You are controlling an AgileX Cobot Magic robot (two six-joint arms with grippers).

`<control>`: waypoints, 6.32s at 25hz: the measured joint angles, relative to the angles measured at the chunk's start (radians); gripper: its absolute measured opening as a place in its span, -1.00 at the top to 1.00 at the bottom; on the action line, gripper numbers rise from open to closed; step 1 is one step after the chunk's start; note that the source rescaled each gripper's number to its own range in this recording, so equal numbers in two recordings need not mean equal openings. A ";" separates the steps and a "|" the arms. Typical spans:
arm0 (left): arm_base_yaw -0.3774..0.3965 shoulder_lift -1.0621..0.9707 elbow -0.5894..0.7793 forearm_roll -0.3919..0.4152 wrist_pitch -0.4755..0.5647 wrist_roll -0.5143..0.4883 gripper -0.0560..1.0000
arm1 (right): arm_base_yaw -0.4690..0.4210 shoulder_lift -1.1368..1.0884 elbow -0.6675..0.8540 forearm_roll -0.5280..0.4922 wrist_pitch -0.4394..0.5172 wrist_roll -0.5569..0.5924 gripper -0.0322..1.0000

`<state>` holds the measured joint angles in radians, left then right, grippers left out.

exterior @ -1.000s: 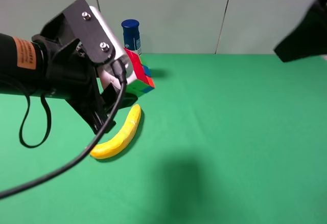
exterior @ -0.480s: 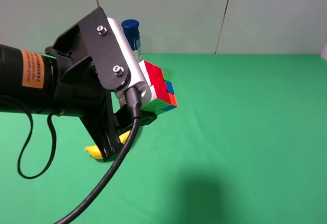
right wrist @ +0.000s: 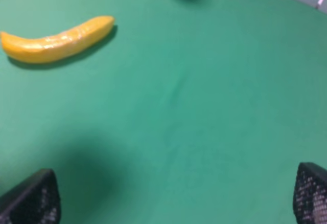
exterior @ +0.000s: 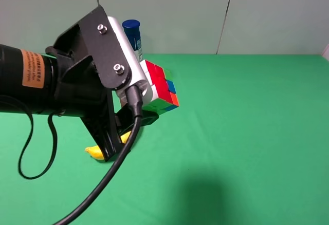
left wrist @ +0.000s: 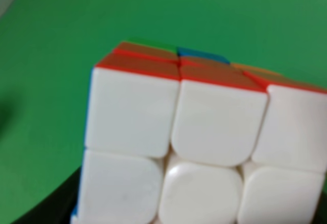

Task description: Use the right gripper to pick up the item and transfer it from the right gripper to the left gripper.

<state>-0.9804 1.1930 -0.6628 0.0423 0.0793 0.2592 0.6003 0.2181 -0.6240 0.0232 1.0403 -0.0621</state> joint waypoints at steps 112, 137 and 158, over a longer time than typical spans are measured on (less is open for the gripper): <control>0.684 0.525 -0.360 -0.030 0.426 -0.108 0.89 | -0.573 -0.224 0.133 -0.023 -0.016 0.050 -1.00; 0.684 0.733 -0.383 -0.033 0.361 -0.108 0.89 | -0.573 -0.224 0.133 -0.023 -0.018 0.050 -1.00; 0.684 0.528 -0.384 -0.032 0.489 -0.108 -0.99 | -0.573 -0.224 0.133 -0.023 -0.018 0.050 -1.00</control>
<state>-0.2962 1.7205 -1.0464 0.0104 0.5681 0.1512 0.0269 -0.0061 -0.4911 0.0000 1.0223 -0.0121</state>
